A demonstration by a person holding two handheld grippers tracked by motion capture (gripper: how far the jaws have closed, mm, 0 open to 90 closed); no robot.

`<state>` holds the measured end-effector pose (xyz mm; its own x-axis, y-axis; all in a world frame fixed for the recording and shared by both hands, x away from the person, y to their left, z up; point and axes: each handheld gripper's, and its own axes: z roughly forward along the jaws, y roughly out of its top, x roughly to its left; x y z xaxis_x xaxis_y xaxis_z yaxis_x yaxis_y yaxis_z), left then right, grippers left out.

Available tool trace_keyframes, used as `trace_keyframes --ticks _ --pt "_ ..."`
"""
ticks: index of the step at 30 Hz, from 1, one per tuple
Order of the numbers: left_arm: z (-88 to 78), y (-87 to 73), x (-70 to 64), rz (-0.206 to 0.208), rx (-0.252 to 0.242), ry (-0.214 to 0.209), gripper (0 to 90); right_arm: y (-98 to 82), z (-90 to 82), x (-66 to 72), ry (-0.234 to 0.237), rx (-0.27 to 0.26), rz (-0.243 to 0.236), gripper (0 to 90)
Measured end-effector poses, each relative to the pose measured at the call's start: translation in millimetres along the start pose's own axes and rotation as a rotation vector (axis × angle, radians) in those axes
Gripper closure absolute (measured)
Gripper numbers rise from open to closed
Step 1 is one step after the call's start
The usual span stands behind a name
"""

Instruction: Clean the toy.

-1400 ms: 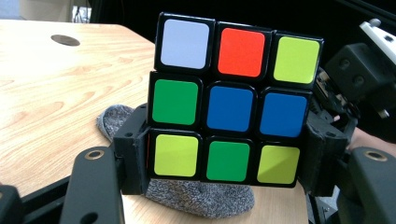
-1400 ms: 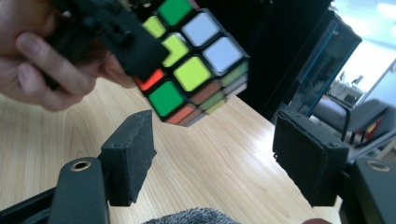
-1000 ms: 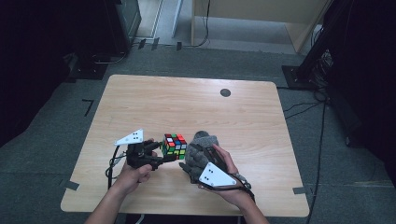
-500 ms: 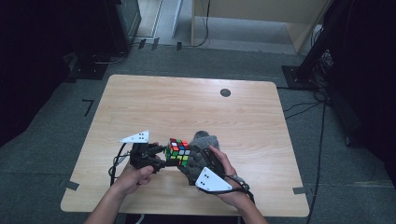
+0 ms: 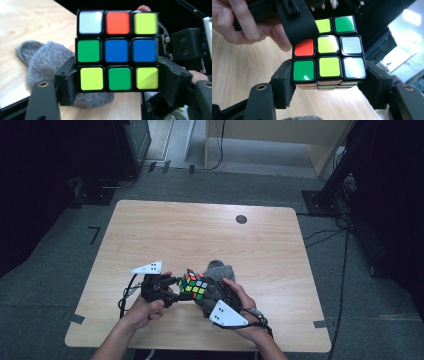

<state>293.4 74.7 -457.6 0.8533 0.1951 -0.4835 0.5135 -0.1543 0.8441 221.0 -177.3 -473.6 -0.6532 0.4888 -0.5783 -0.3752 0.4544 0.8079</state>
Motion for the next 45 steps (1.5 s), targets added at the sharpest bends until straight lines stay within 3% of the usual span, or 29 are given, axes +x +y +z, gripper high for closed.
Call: trace_keyframes --ticks 3,7,11,14,16,18,21,28,32,34,36,38,39,41,43,45 --pt "-6.1 2.1 -1.1 0.013 -0.050 0.022 20.6 -4.7 -1.6 -5.6 -0.006 0.012 0.064 34.8" --pt "-15.4 3.5 -3.1 0.059 -0.114 0.080 17.9 -13.2 -5.6 -18.7 -0.026 0.042 0.217 34.8" --pt "-17.0 1.2 -5.0 0.137 -0.112 0.178 17.5 -16.8 -11.3 -32.4 -0.040 0.038 0.366 34.9" --pt "-11.2 -3.0 -10.1 0.240 -0.077 0.312 17.6 -16.1 -14.5 -38.9 -0.039 0.014 0.463 34.9" --pt "-3.4 -7.5 -16.8 0.351 -0.043 0.429 18.0 -14.8 -14.8 -41.0 -0.034 0.005 0.514 34.8" --pt "4.6 -11.9 -22.3 0.439 -0.012 0.505 18.0 -12.8 -14.8 -41.3 -0.021 0.005 0.567 34.8" --pt "15.7 -18.1 -28.8 0.540 0.027 0.571 17.9 -8.3 -12.9 -40.2 0.009 0.003 0.638 34.8" --pt "29.7 -26.8 -40.5 0.687 0.035 0.649 16.6 -0.7 -3.7 -29.3 0.049 0.058 0.735 34.8" --pt "35.4 -31.5 -44.3 0.744 0.054 0.662 17.1 1.0 1.1 -24.1 0.073 0.077 0.790 34.8" --pt "35.1 -34.2 -46.9 0.776 0.011 0.676 24.6 2.8 3.3 -20.9 0.092 0.093 0.809 34.8" --pt "33.9 -34.7 -47.9 0.784 0.002 0.670 28.9 3.1 4.4 -20.0 0.115 0.089 0.849 34.7" --pt "32.6 -35.7 -48.9 0.798 -0.007 0.667 31.0 1.6 4.2 -23.2 0.143 0.094 0.954 34.6" --pt "32.6 -36.0 -49.0 0.802 -0.006 0.667 31.4 0.4 4.1 -24.4 0.155 0.092 0.980 34.6" --pt "32.4 -36.5 -48.5 0.802 -0.004 0.664 32.4 -0.6 4.1 -25.5 0.167 0.097 0.991 34.5" --pt "31.6 -35.8 -46.7 0.780 0.002 0.645 32.9 -2.0 4.3 -28.0 0.189 0.111 1.016 33.4" --pt "28.8 -34.5 -42.1 0.741 0.000 0.647 33.4 -4.0 3.2 -32.8 0.216 0.100 1.039 27.0"
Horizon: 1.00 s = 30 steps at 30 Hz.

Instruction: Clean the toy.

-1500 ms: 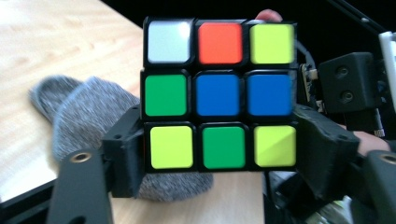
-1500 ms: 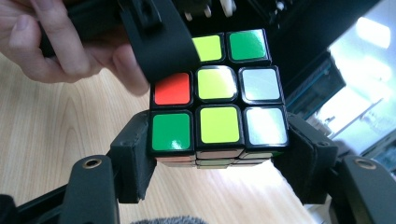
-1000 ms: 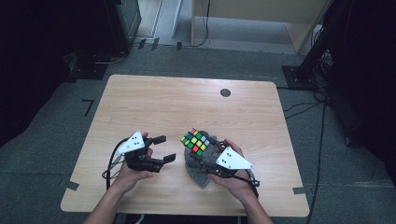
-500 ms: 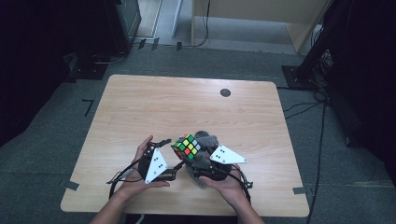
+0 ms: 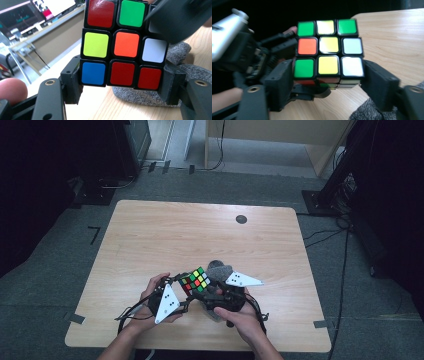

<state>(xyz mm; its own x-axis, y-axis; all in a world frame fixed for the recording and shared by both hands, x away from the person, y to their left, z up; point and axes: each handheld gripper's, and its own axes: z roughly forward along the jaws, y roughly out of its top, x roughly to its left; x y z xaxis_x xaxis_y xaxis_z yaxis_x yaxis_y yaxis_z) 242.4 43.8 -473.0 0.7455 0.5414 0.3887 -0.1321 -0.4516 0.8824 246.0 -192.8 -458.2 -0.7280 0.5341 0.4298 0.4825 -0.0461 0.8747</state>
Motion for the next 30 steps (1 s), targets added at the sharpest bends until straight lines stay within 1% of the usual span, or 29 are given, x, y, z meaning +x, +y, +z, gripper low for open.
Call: trace_keyframes --ticks 1,2,3,4,5,6,7,8,9,10,12,13,14,15,17,18,19,20,21,24,25,26,27,28,30 --pt "-0.1 -1.5 3.7 -0.023 0.007 0.003 33.4 1.2 -2.2 -1.5 0.004 -0.011 0.007 26.6" --pt "-0.6 -3.1 8.2 -0.048 0.013 0.008 33.4 3.1 -5.5 -4.2 0.003 -0.036 0.018 26.2" --pt "-1.4 -4.9 13.6 -0.082 0.016 0.008 33.4 5.1 -9.3 -7.7 -0.003 -0.059 0.028 26.1" --pt "-2.0 -6.3 17.7 -0.111 0.015 0.006 33.5 6.7 -13.0 -11.5 -0.021 -0.074 0.027 26.1" --pt "-3.2 -8.5 24.4 -0.151 0.018 0.009 33.5 7.5 -15.3 -14.3 -0.042 -0.076 0.018 26.1" --pt "-4.6 -10.6 30.9 -0.190 0.021 0.008 33.4 7.7 -17.9 -18.8 -0.096 -0.060 -0.021 26.6" --pt "-5.4 -11.9 34.4 -0.216 0.021 0.003 33.5 6.3 -18.8 -22.6 -0.166 -0.013 -0.063 28.2" --pt "-6.4 -13.6 38.3 -0.243 0.022 0.002 33.4 5.0 -18.1 -25.1 -0.206 0.028 -0.075 28.3" --pt "-6.8 -15.0 41.6 -0.269 0.022 -0.002 33.4 2.5 -16.1 -27.9 -0.241 0.081 -0.096 28.1" --pt "-7.0 -16.2 44.8 -0.292 0.029 -0.009 33.4 -0.9 -13.4 -29.9 -0.267 0.121 -0.129 28.1" --pt "-6.3 -18.6 48.8 -0.333 0.037 -0.018 33.4 -9.5 -5.6 -32.8 -0.334 0.201 -0.199 27.3" --pt "-5.8 -19.0 49.2 -0.342 0.039 -0.022 33.4 -15.1 -0.9 -34.5 -0.342 0.234 -0.216 26.4" --pt "-5.3 -19.4 49.4 -0.347 0.043 -0.026 33.4 -18.2 1.7 -35.8 -0.337 0.250 -0.218 26.2" --pt "-4.9 -19.5 49.1 -0.347 0.045 -0.029 33.4 -22.0 5.2 -37.5 -0.341 0.277 -0.228 25.3" --pt "-4.5 -19.3 48.2 -0.346 0.048 -0.038 33.4 -30.0 11.7 -40.7 -0.365 0.323 -0.247 25.4" --pt "-4.3 -19.0 47.8 -0.348 0.048 -0.042 33.4 -33.8 14.8 -42.4 -0.374 0.354 -0.251 26.2" --pt "-3.9 -18.5 47.0 -0.351 0.048 -0.050 33.4 -36.6 17.1 -43.6 -0.379 0.374 -0.241 26.2" --pt "-4.0 -18.0 46.3 -0.350 0.050 -0.055 33.4 -40.3 19.8 -45.1 -0.387 0.385 -0.222 26.2" --pt "-4.1 -17.7 45.8 -0.351 0.051 -0.062 33.4 -42.0 20.4 -44.9 -0.397 0.376 -0.223 27.5" --pt "-4.5 -17.8 46.4 -0.373 0.045 -0.103 33.4 -46.2 21.1 -43.2 -0.430 0.374 -0.261 31.1" --pt "-4.4 -17.6 46.4 -0.376 0.042 -0.102 33.4 -47.7 21.4 -40.9 -0.449 0.379 -0.270 32.0" --pt "-4.2 -17.5 46.6 -0.382 0.039 -0.100 33.4 -47.9 21.5 -39.4 -0.460 0.380 -0.257 35.4" --pt "-4.1 -17.4 47.3 -0.389 0.036 -0.104 33.5 -45.1 21.3 -38.1 -0.471 0.403 -0.247 44.7" --pt "-4.1 -17.5 47.7 -0.398 0.030 -0.108 33.4 -42.5 20.5 -38.1 -0.478 0.418 -0.249 51.5" --pt "-4.3 -17.6 47.8 -0.393 0.035 -0.112 33.4 -40.0 18.4 -40.2 -0.476 0.432 -0.247 56.5"
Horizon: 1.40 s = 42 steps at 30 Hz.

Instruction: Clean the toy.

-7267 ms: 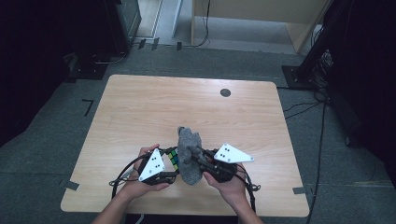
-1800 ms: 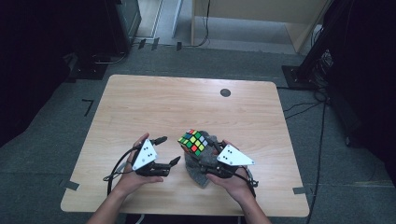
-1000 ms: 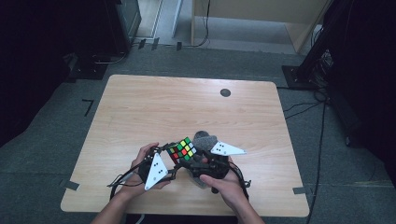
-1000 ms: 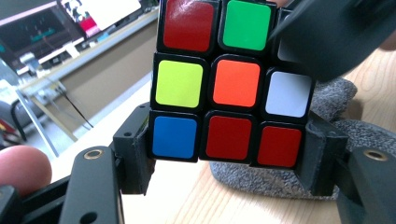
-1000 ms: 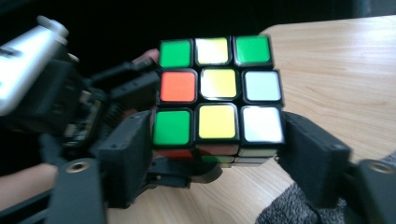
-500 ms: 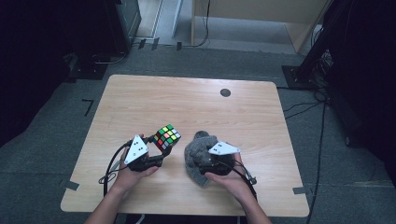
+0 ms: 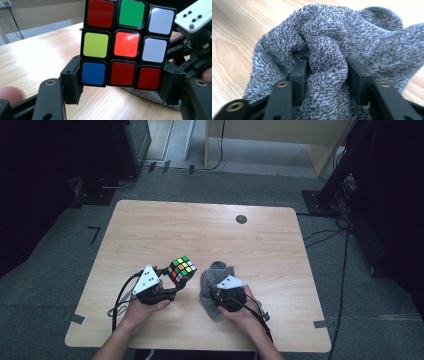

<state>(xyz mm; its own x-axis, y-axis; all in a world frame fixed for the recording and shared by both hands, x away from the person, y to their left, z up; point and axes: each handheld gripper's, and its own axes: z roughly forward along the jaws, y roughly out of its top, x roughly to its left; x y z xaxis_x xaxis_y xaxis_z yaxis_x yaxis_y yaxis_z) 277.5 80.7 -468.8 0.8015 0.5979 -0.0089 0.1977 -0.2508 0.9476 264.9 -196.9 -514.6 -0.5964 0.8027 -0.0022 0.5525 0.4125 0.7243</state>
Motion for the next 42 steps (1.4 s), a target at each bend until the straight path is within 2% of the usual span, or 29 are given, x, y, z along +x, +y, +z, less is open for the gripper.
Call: trace_keyframes --ticks 5,7,9,11,12,13,14,15,16,17,19,20,22,23,24,25,26,27,29,30,32,34,35,36,37,38,39,41,42 --pt "2.7 -0.7 -2.6 0.011 0.012 -0.018 33.4 -1.4 -1.4 -2.6 -0.046 -0.014 0.021 76.2" --pt "4.2 -1.0 -4.7 0.021 0.019 -0.032 33.4 1.1 -3.6 -6.8 -0.030 -0.014 0.051 79.5" --pt "4.9 -0.7 -8.2 0.046 0.022 -0.053 33.5 2.5 -9.0 -9.6 -0.022 -0.049 0.072 80.1" --pt "5.6 0.1 -11.2 0.065 0.028 -0.067 33.5 6.7 -20.5 -12.2 -0.018 -0.112 0.099 80.0" --pt "6.4 -0.2 -12.6 0.073 0.031 -0.071 33.4 11.6 -33.0 -13.4 0.006 -0.185 0.123 79.9" --pt "7.1 -0.6 -13.6 0.079 0.037 -0.075 33.5 16.3 -44.4 -13.3 0.030 -0.247 0.128 79.8" --pt "8.3 -1.2 -15.3 0.091 0.049 -0.085 33.5 20.0 -53.2 -12.2 0.044 -0.292 0.119 79.6" --pt "9.2 -1.5 -17.1 0.105 0.060 -0.094 33.5 25.9 -67.2 -8.2 0.062 -0.359 0.092 79.4" --pt "10.2 -1.4 -20.3 0.125 0.067 -0.103 33.5 30.2 -77.1 -4.0 0.090 -0.401 0.067 79.0" --pt "10.7 -1.1 -22.2 0.137 0.071 -0.112 33.5 35.2 -87.2 1.7 0.138 -0.448 0.036 78.5" --pt "11.3 -0.1 -28.0 0.161 0.067 -0.143 33.4 40.9 -96.6 11.9 0.197 -0.497 0.009 77.6" --pt "10.9 0.7 -30.6 0.173 0.062 -0.156 33.5 43.6 -98.6 17.3 0.220 -0.501 -0.001 77.4" --pt "9.4 3.0 -34.6 0.182 0.047 -0.182 33.5 46.4 -94.1 24.7 0.243 -0.458 -0.013 77.3" --pt "9.3 3.6 -36.0 0.195 0.054 -0.171 33.4 45.4 -89.3 26.0 0.239 -0.436 -0.020 77.2" --pt "9.0 3.1 -35.9 0.208 0.060 -0.168 33.5 42.6 -85.8 24.5 0.233 -0.441 -0.013 77.3" --pt "8.5 2.6 -35.2 0.203 0.061 -0.176 33.5 40.9 -82.7 19.9 0.227 -0.425 0.012 77.3" --pt "7.2 2.7 -33.7 0.198 0.057 -0.179 33.5 39.9 -80.1 15.6 0.202 -0.405 0.028 77.4" --pt "6.6 3.3 -32.9 0.193 0.050 -0.173 33.5 37.7 -76.1 8.2 0.143 -0.365 0.049 77.5" --pt "5.6 5.3 -31.5 0.185 0.040 -0.165 33.5 32.6 -73.0 -3.5 0.108 -0.342 0.107 77.4" --pt "5.8 5.6 -31.6 0.191 0.044 -0.156 33.5 31.0 -74.0 -6.0 0.121 -0.357 0.127 77.2" --pt "7.5 3.9 -32.1 0.209 0.062 -0.145 33.5 32.8 -80.1 -1.4 0.176 -0.418 0.117 76.6" --pt "9.4 2.2 -33.0 0.218 0.074 -0.146 33.5 38.2 -86.6 13.0 0.233 -0.479 0.051 76.1" --pt "9.0 2.4 -33.3 0.212 0.066 -0.157 33.5 41.0 -88.0 20.8 0.230 -0.479 0.014 76.1" --pt "7.5 3.8 -33.4 0.199 0.048 -0.171 33.5 43.1 -87.5 26.3 0.212 -0.464 -0.013 76.0" --pt "6.2 5.2 -33.6 0.201 0.046 -0.167 33.5 43.6 -85.5 28.8 0.191 -0.447 -0.024 75.8" --pt "4.7 5.7 -33.5 0.203 0.039 -0.168 33.5 41.9 -84.2 26.5 0.185 -0.455 -0.006 76.0" --pt "2.9 6.2 -32.5 0.194 0.031 -0.174 33.5 40.3 -82.2 20.7 0.172 -0.440 0.028 76.1" --pt "0.3 7.6 -29.1 0.164 0.008 -0.179 33.5 35.6 -76.6 7.0 0.087 -0.377 0.073 76.3" --pt "-0.5 8.4 -27.5 0.151 -0.001 -0.180 33.5 32.6 -74.7 0.3 0.067 -0.360 0.103 76.3"
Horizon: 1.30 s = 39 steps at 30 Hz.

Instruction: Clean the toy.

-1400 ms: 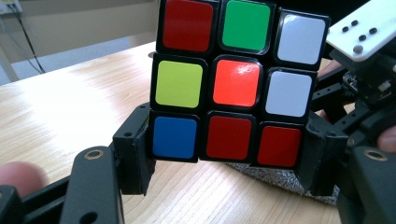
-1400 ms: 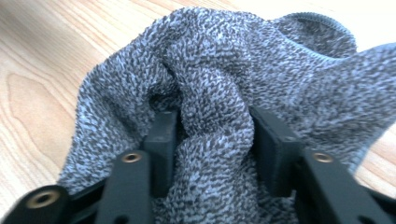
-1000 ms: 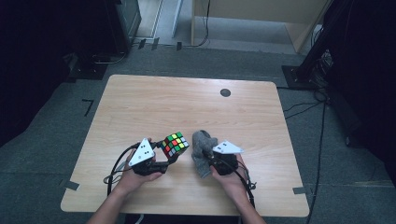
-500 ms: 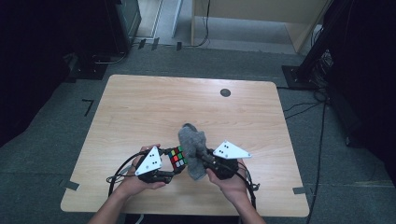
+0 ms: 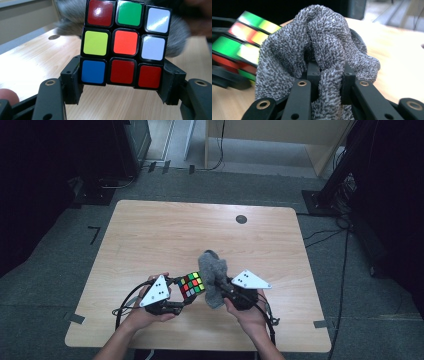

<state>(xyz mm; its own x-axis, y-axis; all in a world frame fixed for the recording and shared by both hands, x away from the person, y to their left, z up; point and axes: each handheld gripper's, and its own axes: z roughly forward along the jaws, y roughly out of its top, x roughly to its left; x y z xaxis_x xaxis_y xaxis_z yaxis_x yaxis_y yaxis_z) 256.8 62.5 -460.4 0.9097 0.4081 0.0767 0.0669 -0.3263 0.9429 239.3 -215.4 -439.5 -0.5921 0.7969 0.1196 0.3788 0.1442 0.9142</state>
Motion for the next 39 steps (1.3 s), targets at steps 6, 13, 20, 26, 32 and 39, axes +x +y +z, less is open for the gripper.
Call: trace_keyframes --ticks 6,13,20,26,32,39 --pt "1.0 -2.1 3.6 -0.038 -0.011 -0.024 33.5 5.9 -9.4 0.0 0.198 -0.132 0.067 75.8" --pt "-1.6 0.5 1.9 -0.040 -0.040 -0.027 33.6 -7.8 8.0 -5.6 0.077 0.012 0.051 76.1" --pt "-8.0 1.5 9.5 -0.133 -0.123 -0.074 33.7 -11.1 9.1 -8.3 0.262 -0.076 0.187 76.0" --pt "-15.4 3.2 16.2 -0.200 -0.185 -0.087 33.7 -22.6 28.0 6.8 0.353 0.043 0.145 76.0" --pt "-12.8 1.4 16.4 -0.201 -0.166 -0.094 33.7 -14.1 12.3 -5.9 0.285 -0.089 0.214 75.9" --pt "-10.0 0.8 18.1 -0.224 -0.148 -0.054 33.6 -19.1 23.6 12.2 0.261 0.028 0.062 76.2"
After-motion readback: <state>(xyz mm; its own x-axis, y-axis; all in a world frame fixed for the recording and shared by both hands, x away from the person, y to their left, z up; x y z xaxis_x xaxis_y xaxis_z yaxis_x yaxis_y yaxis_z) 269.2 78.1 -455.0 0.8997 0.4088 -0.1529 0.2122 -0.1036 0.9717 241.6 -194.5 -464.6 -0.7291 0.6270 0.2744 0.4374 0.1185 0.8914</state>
